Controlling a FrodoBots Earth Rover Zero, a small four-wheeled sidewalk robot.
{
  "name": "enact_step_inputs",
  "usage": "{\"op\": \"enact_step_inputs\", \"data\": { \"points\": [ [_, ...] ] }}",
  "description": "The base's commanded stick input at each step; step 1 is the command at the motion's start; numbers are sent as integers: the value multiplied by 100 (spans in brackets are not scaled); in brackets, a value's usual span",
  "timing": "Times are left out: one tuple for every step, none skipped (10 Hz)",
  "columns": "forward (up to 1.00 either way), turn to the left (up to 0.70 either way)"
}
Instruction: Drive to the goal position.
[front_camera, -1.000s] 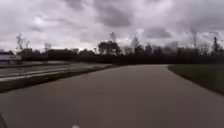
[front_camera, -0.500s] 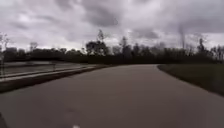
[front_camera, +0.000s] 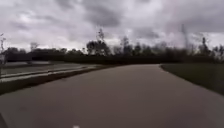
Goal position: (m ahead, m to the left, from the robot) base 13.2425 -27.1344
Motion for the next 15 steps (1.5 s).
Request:
{"op": "enact_step_inputs", "data": {
  "points": [
    [100, 0],
    [100, 0],
    [100, 0],
    [100, 0],
    [100, 0],
    [100, -36],
    [100, -36],
    [100, -36],
    [100, -36],
    [100, -37],
    [100, -37],
    [100, -37],
    [100, -37],
    [100, -37],
    [100, -37]
  ]
}}
